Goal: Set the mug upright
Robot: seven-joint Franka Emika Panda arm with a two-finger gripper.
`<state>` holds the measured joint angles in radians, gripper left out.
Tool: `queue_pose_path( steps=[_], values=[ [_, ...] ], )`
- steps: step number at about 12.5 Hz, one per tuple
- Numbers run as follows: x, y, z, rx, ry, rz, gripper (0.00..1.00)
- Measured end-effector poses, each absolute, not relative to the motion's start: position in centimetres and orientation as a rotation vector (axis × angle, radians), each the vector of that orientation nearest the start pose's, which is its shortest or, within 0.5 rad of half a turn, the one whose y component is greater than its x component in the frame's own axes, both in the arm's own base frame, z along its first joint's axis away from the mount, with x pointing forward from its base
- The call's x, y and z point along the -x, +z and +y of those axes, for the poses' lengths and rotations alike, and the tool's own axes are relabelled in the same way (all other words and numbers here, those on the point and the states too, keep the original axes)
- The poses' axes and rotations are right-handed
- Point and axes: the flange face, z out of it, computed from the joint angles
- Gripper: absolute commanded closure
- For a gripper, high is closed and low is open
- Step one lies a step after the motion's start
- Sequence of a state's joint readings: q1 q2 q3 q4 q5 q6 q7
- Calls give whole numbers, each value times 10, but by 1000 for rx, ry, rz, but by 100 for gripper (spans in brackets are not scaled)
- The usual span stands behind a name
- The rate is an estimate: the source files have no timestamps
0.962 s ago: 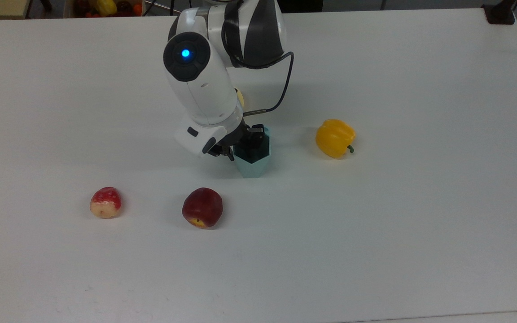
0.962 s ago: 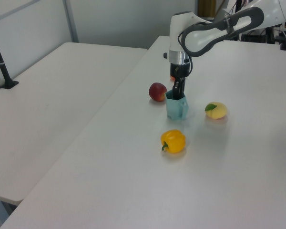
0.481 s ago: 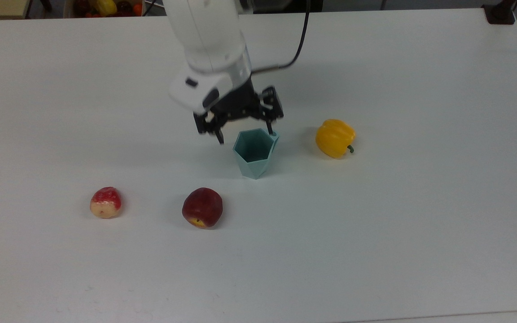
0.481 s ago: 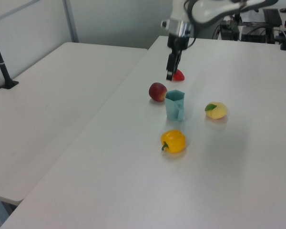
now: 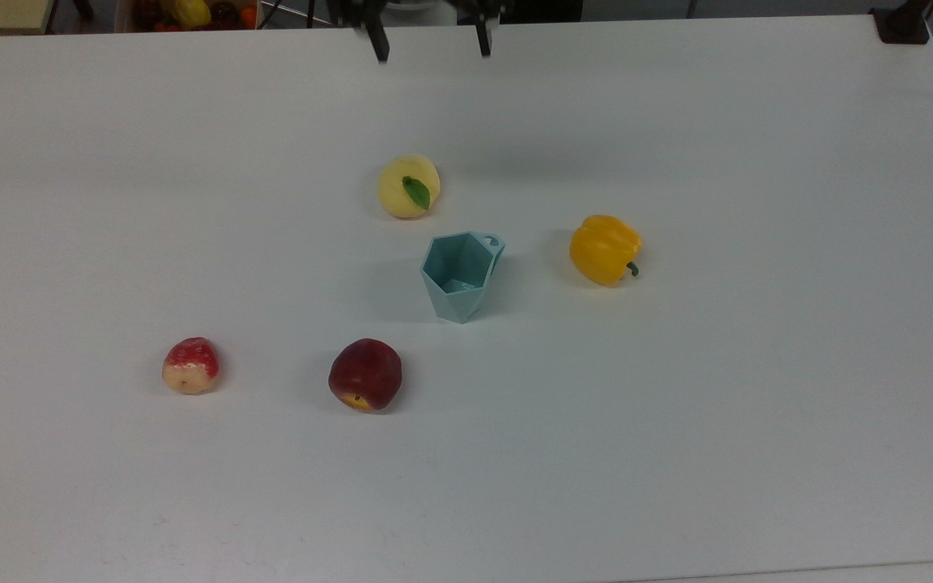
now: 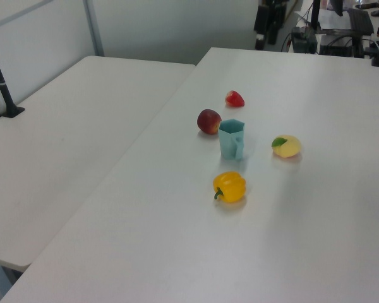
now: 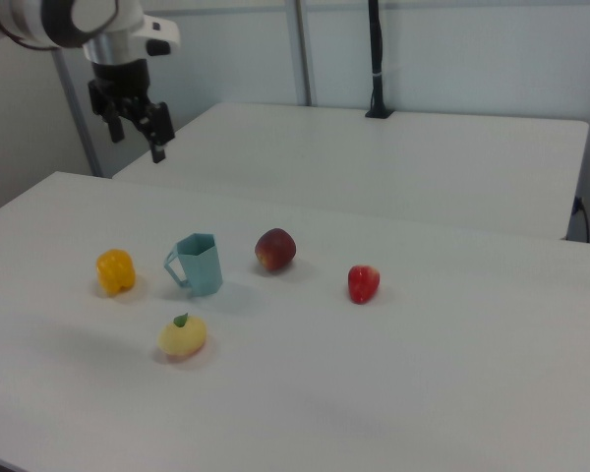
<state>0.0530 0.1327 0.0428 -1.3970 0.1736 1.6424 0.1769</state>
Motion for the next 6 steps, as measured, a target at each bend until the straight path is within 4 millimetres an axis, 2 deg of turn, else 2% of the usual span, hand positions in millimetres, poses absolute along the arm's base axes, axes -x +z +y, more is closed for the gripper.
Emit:
queue_pose_path(
  steps=[1, 3, 6],
  values=[
    [-585, 651, 73, 2940, -95, 217, 0],
    [-566, 662, 73, 2945, -36, 264, 0],
    [-543, 661, 74, 2992, -4, 206, 0]
  ],
)
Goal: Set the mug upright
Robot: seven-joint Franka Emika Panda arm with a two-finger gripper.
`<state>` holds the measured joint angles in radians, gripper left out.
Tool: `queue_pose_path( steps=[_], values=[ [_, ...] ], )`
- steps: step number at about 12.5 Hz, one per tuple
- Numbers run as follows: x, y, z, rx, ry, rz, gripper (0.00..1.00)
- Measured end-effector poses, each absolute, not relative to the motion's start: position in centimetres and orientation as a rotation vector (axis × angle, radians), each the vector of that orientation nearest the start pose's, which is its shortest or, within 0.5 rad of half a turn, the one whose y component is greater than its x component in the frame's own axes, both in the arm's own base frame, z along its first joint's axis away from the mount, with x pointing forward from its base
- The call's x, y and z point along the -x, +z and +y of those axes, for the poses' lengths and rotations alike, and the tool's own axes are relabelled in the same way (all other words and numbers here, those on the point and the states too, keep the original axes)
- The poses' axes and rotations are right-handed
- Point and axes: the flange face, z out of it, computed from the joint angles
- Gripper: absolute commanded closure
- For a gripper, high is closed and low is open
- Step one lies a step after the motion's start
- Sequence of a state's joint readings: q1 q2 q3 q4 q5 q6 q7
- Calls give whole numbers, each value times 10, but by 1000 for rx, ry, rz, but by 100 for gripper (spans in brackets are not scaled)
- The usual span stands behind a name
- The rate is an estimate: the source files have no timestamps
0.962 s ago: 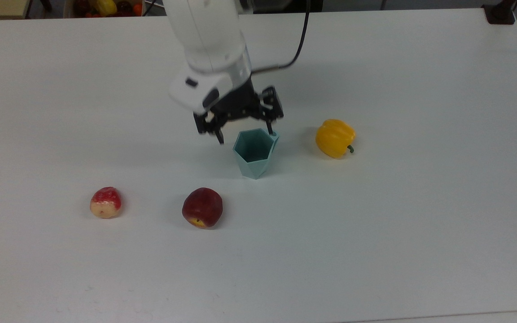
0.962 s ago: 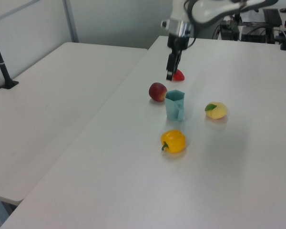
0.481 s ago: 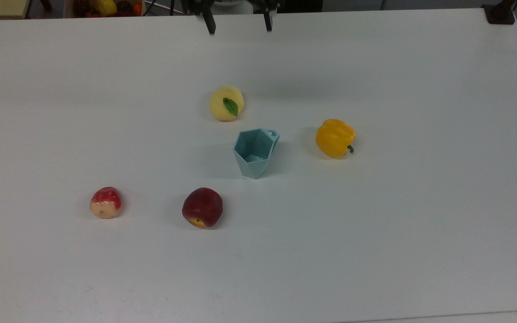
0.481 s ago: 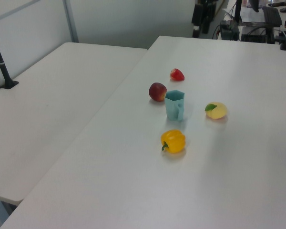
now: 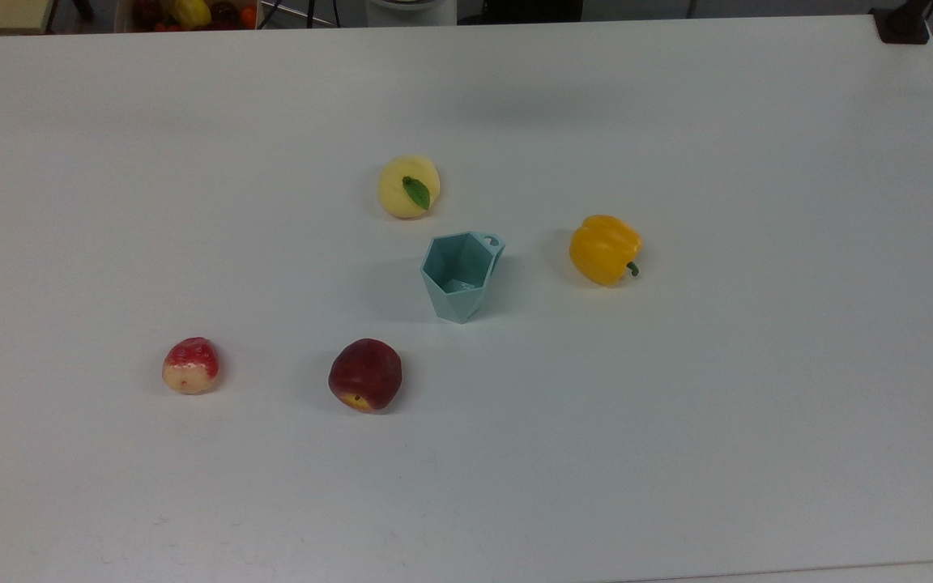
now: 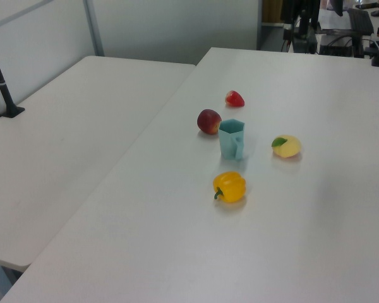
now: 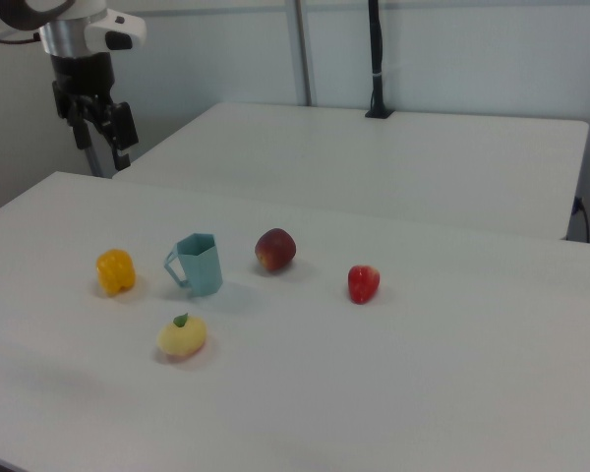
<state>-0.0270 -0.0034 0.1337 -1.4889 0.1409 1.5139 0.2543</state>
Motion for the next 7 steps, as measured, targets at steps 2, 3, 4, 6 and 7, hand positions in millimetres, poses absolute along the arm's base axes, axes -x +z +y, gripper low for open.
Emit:
queue_pose_path(
  steps=[2, 3, 4, 6, 7],
  values=[
    [-543, 657, 70, 3012, -41, 48, 0],
    [-548, 655, 62, 3010, -83, -18, 0],
    [-552, 652, 52, 3009, -113, -74, 0],
    [-554, 649, 43, 3009, -126, -139, 0],
    [-554, 648, 43, 3008, -127, -146, 0]
  ],
)
